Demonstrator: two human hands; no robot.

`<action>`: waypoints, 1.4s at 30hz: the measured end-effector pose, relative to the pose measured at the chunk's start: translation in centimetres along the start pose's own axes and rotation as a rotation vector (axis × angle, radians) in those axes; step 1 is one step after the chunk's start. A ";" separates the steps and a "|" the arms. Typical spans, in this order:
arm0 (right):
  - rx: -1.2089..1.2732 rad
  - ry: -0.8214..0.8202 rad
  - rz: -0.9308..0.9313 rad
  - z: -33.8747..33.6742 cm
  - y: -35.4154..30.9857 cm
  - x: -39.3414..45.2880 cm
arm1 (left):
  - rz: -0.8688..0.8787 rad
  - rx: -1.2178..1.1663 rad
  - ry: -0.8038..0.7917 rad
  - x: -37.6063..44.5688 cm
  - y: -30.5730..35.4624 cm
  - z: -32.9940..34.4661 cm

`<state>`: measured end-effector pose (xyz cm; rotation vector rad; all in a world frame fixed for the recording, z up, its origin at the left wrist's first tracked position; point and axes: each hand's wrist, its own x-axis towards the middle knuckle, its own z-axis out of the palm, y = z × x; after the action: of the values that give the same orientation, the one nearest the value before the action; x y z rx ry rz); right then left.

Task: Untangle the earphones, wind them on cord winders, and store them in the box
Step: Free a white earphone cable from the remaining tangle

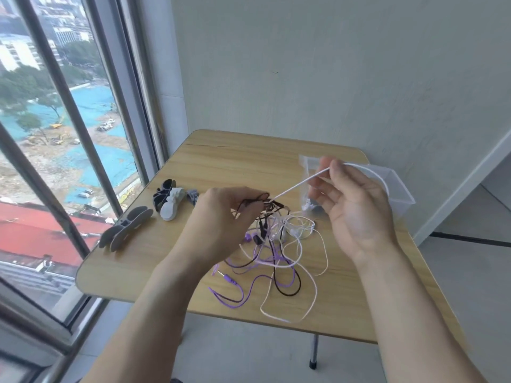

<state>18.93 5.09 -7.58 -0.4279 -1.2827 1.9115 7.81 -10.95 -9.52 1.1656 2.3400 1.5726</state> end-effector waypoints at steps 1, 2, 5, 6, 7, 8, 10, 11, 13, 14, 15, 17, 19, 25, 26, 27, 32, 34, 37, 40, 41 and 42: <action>0.011 -0.005 -0.009 0.0 -0.1 0.0 | -0.005 -0.001 0.034 0.0 -0.1 0.0; 0.016 -0.004 -0.019 -0.1 -0.1 0.0 | -0.018 -0.007 0.076 0.0 -0.1 0.1; 0.021 0.035 -0.054 -0.2 -0.1 0.0 | -0.041 -0.034 0.168 0.1 0.1 0.0; 0.013 0.058 -0.060 -0.3 -0.1 0.0 | -0.049 -0.035 0.175 0.1 0.2 -0.1; -0.015 0.074 -0.054 -0.4 0.0 0.1 | -0.074 -0.053 0.165 0.1 0.2 -0.1; -0.069 0.069 -0.035 -0.4 0.1 0.1 | -0.119 -0.111 0.132 0.1 0.2 -0.1; -0.216 -0.025 0.045 -0.3 0.3 -0.1 | -0.225 -0.319 0.024 0.2 0.1 -0.2; -0.304 -0.106 0.108 -0.3 0.5 -0.2 | -0.268 -0.422 -0.022 0.2 0.1 -0.2; -0.584 -0.272 0.229 -0.5 0.7 -0.6 | -0.322 -0.603 -0.076 0.2 0.2 -0.4; -0.736 -0.360 0.235 -0.4 0.8 -0.7 | -0.334 -0.671 -0.091 0.3 0.3 -0.6; -0.846 -0.438 0.196 -0.4 0.8 -0.9 | -0.342 -0.725 -0.112 0.4 0.3 -0.7; -0.914 -0.532 0.093 0.0 1.1 -1.1 | -0.350 -0.821 -0.163 0.4 0.3 -0.7; -0.850 -0.500 0.033 0.0 1.6 -1.0 | -0.341 -0.878 -0.191 0.4 0.0 -0.8; -0.735 -0.283 -0.109 -0.4 1.6 -0.2 | -0.202 -0.402 -0.129 0.2 -0.6 -0.9; -0.724 -0.253 -0.107 -0.7 1.6 -0.1 | -0.188 -0.303 -0.093 0.2 -0.7 -0.8; -0.698 -0.226 -0.097 -0.8 1.5 0.0 | -0.172 -0.211 -0.053 0.2 -0.8 -0.8; -0.681 -0.134 -0.175 -1.4 1.3 0.4 | -0.192 -0.057 0.083 0.5 -1.1 -1.4; -0.688 -0.057 -0.244 -1.9 1.2 0.7 | -0.241 -0.091 0.172 0.7 -1.2 -1.8; -0.680 0.041 -0.266 -3.2 1.0 1.3 | -0.282 -0.138 0.256 0.8 -1.3 -2.3; -0.741 0.106 -0.278 -4.0 1.3 1.8 | -0.317 -0.133 0.256 0.7 -1.6 -2.4; -0.757 0.141 -0.290 -4.2 1.4 1.9 | -0.327 -0.168 0.277 0.8 -1.8 -2.3; -0.755 0.187 -0.296 -4.4 1.5 1.9 | -0.344 -0.225 0.310 0.9 -1.8 -2.4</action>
<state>19.89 9.00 -10.51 -0.7240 -1.7963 1.0680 5.09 -12.48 -9.65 0.4699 2.2916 1.9230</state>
